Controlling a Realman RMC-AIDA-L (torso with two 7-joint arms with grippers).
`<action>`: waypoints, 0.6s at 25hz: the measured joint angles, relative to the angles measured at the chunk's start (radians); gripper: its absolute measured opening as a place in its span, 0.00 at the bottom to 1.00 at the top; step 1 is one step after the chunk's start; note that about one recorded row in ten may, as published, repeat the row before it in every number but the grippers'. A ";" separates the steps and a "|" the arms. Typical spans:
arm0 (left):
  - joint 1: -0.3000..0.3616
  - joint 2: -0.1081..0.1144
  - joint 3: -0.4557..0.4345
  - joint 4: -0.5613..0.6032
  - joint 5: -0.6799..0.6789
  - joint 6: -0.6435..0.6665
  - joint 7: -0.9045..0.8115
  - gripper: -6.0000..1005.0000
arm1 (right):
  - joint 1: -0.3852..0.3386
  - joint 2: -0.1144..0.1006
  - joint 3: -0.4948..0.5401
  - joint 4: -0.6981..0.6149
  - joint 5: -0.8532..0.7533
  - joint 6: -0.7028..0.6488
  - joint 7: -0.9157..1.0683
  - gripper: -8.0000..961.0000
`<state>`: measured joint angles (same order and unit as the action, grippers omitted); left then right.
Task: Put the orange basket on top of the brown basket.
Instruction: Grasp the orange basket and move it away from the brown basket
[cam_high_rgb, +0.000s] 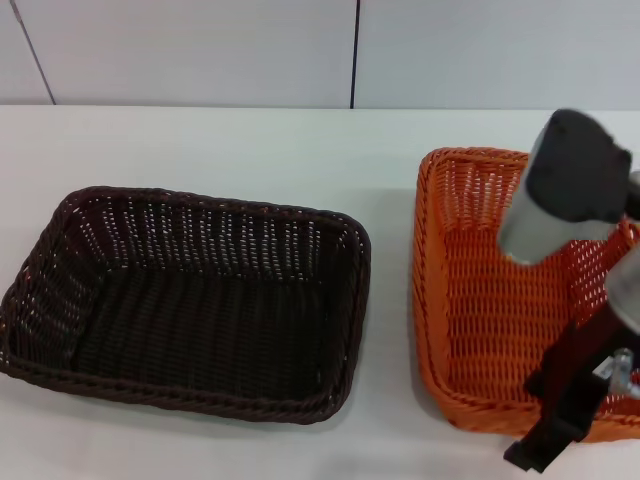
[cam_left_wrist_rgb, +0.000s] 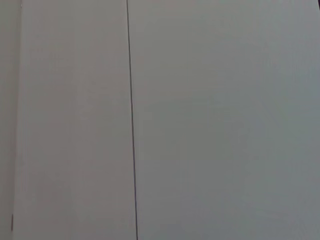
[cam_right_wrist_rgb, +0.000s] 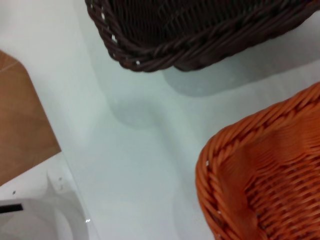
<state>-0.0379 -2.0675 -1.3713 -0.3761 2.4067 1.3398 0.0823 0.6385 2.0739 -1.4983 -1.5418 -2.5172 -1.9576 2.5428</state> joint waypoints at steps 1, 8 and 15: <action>-0.002 0.001 0.000 0.001 0.000 -0.003 0.000 0.72 | 0.004 0.000 -0.009 0.018 0.000 0.010 0.002 0.75; -0.009 0.002 0.000 0.010 0.001 -0.016 0.000 0.72 | -0.004 0.003 -0.079 0.016 -0.060 0.068 0.009 0.75; -0.010 0.003 0.000 0.016 0.003 -0.016 -0.001 0.72 | 0.002 0.005 -0.123 0.014 -0.108 0.095 0.029 0.72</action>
<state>-0.0478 -2.0646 -1.3713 -0.3602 2.4096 1.3242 0.0813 0.6405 2.0785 -1.6210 -1.5279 -2.6252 -1.8627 2.5714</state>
